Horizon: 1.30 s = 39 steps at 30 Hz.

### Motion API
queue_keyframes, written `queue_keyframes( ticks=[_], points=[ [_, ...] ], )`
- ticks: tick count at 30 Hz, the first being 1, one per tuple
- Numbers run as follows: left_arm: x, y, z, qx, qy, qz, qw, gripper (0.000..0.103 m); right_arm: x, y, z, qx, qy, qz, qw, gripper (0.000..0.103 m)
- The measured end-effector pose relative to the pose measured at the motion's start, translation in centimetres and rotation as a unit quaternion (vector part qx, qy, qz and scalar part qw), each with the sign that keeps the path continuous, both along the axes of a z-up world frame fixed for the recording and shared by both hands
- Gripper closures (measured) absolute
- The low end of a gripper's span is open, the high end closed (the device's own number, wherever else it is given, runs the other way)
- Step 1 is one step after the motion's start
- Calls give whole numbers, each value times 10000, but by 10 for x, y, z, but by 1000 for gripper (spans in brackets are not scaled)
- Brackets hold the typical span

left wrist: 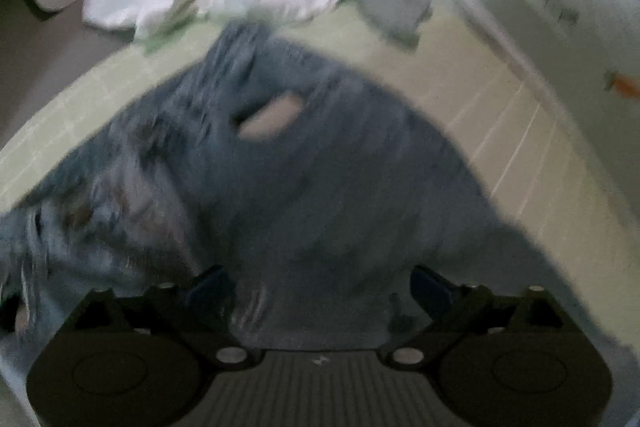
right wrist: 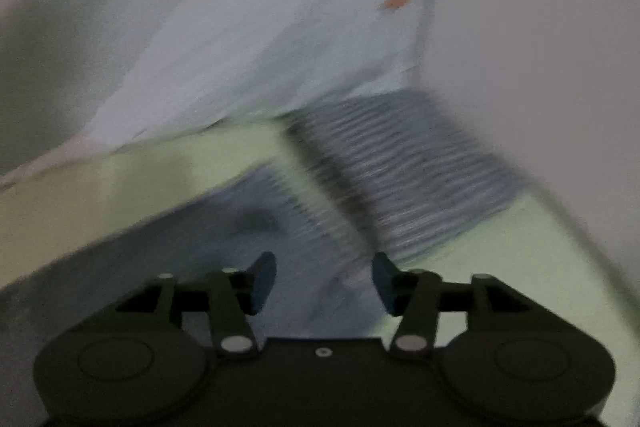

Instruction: Fold clothes

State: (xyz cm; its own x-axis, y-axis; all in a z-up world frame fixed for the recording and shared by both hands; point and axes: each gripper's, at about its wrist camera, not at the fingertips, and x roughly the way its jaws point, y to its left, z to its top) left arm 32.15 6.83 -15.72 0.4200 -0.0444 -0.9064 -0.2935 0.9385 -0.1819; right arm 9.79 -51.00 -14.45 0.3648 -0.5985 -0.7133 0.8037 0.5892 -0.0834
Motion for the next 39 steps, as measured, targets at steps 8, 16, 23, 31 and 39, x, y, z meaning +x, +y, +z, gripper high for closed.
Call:
queue_keyframes(
  ticks=[8,16,23,31,39],
  points=[
    [79,-15,-5,69,-220,-168,9996,6,73,1,-21,1140,-345,676,9906,22],
    [113,-39,-38,906,-69,119,9958,32,113,8,-45,1843,-309,694,9799,16],
    [114,-34,-34,1029,-518,137,9932,81,155,51,-44,830,215,2037,9753,81],
    [132,-18,-35,1006,-686,506,9913,85,191,52,-53,691,37,2303,9707,96],
    [144,-8,-36,1054,-722,493,9906,80,228,57,-56,605,69,2492,9665,93]
  ],
)
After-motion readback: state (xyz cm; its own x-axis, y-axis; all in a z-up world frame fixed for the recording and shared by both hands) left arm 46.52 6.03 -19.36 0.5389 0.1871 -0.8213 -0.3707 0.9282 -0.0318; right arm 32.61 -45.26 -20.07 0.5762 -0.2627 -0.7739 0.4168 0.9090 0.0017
